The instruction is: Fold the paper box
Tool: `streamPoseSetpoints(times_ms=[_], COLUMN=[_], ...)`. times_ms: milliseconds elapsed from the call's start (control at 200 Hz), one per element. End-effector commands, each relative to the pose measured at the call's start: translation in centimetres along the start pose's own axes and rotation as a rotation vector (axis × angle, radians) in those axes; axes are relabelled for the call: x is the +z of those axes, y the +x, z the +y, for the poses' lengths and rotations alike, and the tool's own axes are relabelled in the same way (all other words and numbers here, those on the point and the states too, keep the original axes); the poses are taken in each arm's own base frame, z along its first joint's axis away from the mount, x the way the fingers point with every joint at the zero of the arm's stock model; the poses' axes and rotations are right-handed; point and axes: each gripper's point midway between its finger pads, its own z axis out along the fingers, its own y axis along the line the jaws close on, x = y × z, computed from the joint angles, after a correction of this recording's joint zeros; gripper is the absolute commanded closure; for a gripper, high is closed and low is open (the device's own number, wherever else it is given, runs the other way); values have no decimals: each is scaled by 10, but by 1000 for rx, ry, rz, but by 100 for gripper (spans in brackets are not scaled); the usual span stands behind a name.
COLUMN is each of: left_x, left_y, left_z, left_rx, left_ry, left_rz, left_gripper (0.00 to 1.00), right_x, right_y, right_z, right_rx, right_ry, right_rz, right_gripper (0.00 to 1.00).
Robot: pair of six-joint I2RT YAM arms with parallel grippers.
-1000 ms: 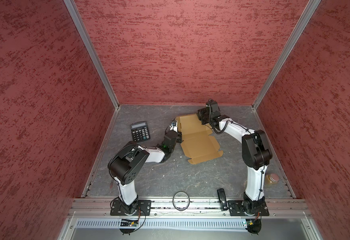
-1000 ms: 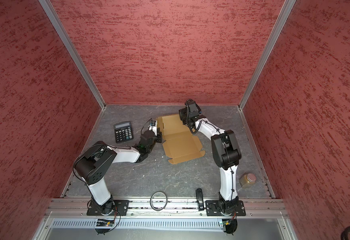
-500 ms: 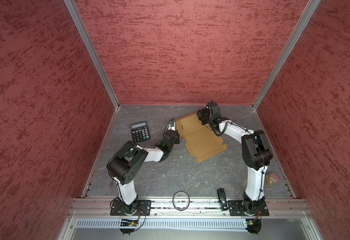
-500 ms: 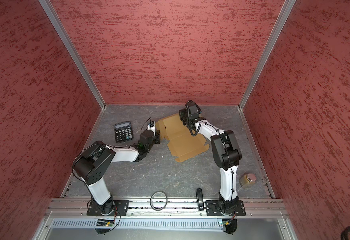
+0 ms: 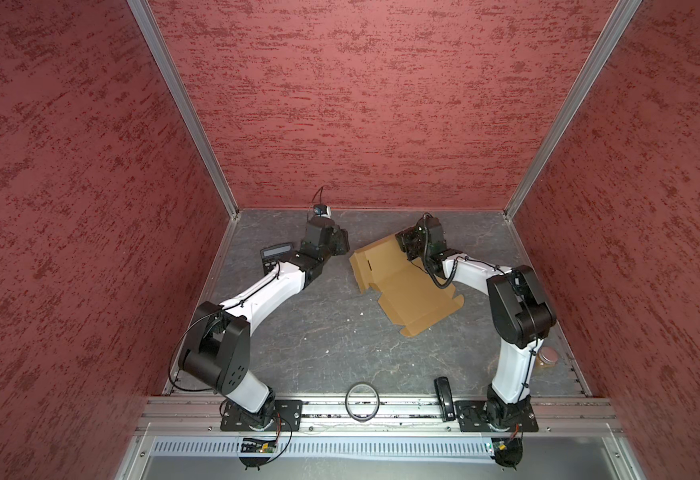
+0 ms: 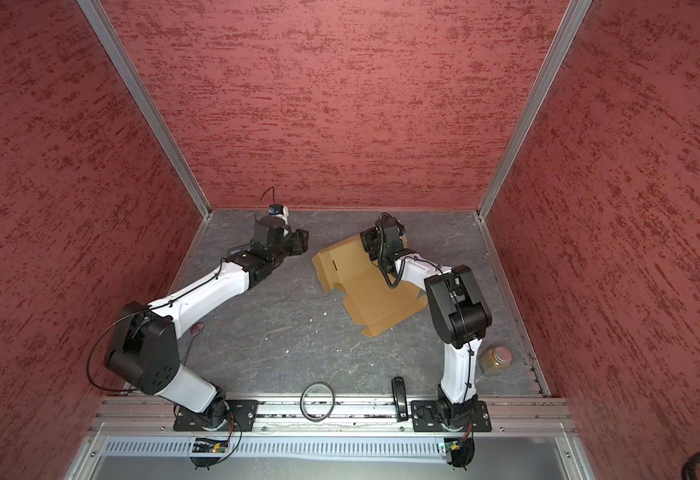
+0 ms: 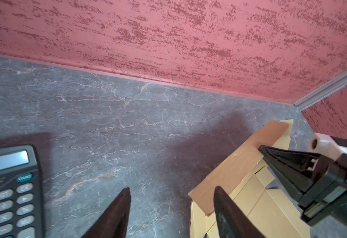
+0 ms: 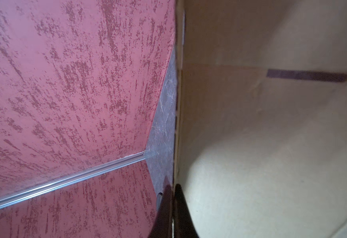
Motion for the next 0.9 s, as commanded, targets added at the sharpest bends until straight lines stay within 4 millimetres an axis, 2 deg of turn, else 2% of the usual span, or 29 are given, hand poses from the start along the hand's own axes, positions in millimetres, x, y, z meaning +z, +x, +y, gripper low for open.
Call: streamPoseSetpoints(times_ms=[0,100,175,286,441,571,892], left_x=[13,35,50,61,57,48,56], left_y=[29,33,43,50,37,26,43], left_z=[-12,-27,-35,-46,-47,-47,-55], left_rx=[69,91,93,72,54,47,55], left_ry=[75,151,193,256,278,298,319], left_rz=[220,306,382,443,437,438,493], left_gripper=[33,31,29,27,23,21,24], right_x=[-14,-17,-20,-21,-19,-16,-11], right_y=[7,12,16,23,35,42,49], right_z=[28,27,28,30,40,39,17], right_rx=[-68,-105,-134,-174,-215,-218,-246], right_ry=[-95,-112,-135,-182,-286,-326,-286], right_rz=[19,45,63,98,161,203,242], right_gripper=[97,97,97,97,96,96,95])
